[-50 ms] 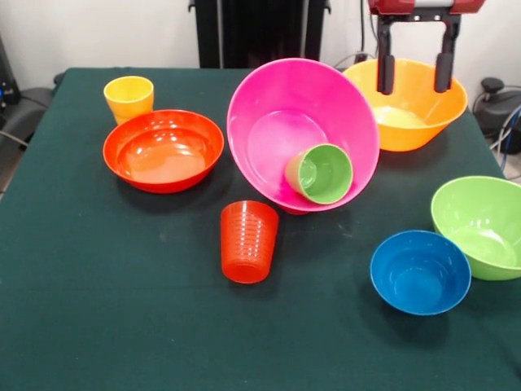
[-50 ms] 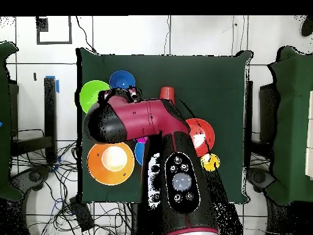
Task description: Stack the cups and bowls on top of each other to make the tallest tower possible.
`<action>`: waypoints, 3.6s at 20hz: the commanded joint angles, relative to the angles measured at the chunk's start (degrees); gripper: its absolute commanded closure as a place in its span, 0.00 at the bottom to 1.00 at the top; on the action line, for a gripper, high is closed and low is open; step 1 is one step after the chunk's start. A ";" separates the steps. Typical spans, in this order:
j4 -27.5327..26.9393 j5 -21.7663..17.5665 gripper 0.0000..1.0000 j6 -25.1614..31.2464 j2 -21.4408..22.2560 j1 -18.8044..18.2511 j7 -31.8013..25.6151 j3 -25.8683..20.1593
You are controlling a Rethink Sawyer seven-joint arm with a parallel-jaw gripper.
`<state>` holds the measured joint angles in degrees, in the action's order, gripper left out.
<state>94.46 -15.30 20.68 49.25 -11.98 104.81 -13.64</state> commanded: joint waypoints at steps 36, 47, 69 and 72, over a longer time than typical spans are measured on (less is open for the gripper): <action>-12.57 -8.64 0.00 15.24 -8.42 -1.81 -11.67 -10.60; -17.11 -12.19 0.00 15.91 -12.04 -4.47 -14.63 -12.65; -20.57 -19.26 0.00 15.48 -17.50 -9.92 -17.75 -16.53; -18.96 -20.57 0.00 12.65 -18.10 -10.48 -15.63 -16.36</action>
<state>74.65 -29.81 34.01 34.80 -21.41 103.86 -26.74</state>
